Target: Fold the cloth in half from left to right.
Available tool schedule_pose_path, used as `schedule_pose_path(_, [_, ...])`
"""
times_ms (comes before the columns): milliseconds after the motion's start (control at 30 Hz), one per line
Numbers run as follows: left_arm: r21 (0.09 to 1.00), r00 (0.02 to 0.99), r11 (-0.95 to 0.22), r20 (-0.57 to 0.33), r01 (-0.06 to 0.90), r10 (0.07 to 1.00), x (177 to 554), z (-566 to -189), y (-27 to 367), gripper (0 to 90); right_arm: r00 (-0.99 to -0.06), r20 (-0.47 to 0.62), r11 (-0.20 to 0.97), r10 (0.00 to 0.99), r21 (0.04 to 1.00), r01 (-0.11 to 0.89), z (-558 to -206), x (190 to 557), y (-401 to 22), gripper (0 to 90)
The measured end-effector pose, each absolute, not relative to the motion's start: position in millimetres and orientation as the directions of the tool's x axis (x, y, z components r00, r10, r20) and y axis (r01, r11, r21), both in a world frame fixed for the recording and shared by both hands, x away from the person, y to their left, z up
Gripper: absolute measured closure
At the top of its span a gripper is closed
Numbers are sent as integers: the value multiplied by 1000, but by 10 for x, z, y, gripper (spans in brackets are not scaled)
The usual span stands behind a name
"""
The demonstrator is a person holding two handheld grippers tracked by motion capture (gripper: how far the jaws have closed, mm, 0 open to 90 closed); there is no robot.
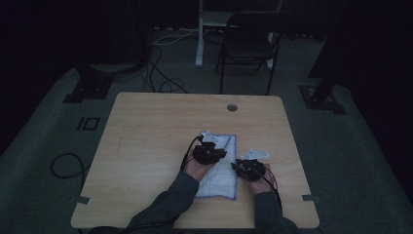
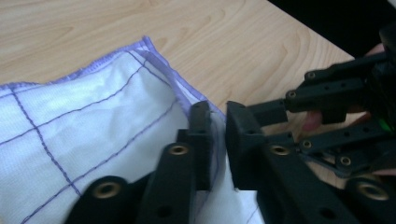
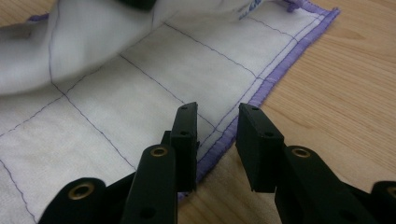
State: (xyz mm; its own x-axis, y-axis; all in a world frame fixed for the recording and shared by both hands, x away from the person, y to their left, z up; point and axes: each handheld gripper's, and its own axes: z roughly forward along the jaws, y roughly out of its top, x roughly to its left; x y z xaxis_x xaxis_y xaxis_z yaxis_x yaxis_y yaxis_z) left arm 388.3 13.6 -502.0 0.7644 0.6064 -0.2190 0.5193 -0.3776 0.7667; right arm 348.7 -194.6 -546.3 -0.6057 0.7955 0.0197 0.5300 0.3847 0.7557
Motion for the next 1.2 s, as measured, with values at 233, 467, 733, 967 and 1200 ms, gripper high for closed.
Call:
schedule_pose_path(233, [795,762,-352,-201,494,616,3808,-4826,312,713,-605,19,385,796,757,529,-5464,3487,-1946,692])
schedule_pose_path(467, [789,723,-342,-177,510,668,3724,-4840,663,691,-605,19,384,796,757,529,-5465,3486,-1947,691])
schedule_pose_path(733, [745,666,-307,-237,592,708,3622,-5090,1002,648,-605,20,383,796,757,529,-5465,3485,-1947,691])
schedule_pose_path(967, [710,653,-304,-283,635,703,3565,-5275,1058,618,-605,20,383,796,756,530,-5465,3484,-1947,688])
schedule_pose_path(1200, [697,657,-318,-289,643,696,3508,-5334,1030,670,-606,13,389,795,757,526,-5456,3479,-1935,685])
